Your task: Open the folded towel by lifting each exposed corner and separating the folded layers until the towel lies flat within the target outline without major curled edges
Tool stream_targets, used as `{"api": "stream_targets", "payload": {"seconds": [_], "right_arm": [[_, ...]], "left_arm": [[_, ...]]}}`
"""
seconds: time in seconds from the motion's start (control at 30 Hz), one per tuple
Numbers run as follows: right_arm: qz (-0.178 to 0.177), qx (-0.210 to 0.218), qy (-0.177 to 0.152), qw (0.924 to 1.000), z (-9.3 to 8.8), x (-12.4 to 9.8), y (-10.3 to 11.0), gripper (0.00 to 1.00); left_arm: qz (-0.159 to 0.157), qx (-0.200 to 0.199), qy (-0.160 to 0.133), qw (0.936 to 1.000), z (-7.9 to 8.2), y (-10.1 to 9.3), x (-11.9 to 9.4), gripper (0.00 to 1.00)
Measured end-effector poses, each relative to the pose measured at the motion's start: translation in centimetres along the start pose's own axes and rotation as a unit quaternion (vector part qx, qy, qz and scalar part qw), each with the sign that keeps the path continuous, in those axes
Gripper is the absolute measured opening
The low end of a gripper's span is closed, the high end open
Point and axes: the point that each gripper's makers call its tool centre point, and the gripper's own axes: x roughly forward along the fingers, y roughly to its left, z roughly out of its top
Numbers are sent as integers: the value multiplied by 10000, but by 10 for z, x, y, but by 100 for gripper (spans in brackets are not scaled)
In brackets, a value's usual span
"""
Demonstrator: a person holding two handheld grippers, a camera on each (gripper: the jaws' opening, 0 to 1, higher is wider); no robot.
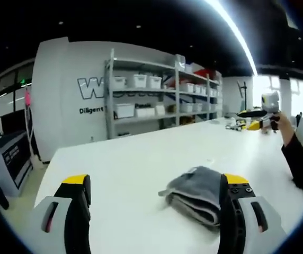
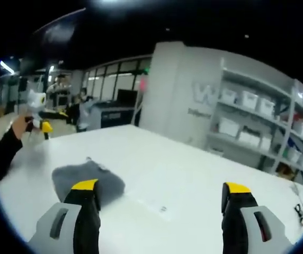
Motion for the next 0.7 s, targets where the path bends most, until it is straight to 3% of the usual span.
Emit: {"api": "stream_targets", "payload": {"seconds": [0.4, 0.6, 0.7], "right_arm": [[35, -132, 167, 9998, -6, 11, 11, 96], [127, -10, 149, 9998, -9, 17, 14, 96], [93, -10, 207, 9997, -13, 18, 12, 96]], "left_arm": [[-54, 79, 111, 9999, -2, -2, 12, 99], [-376, -32, 308, 9988, -19, -15, 19, 98], [-392, -83, 326, 9987, -22, -14, 20, 99]]}}
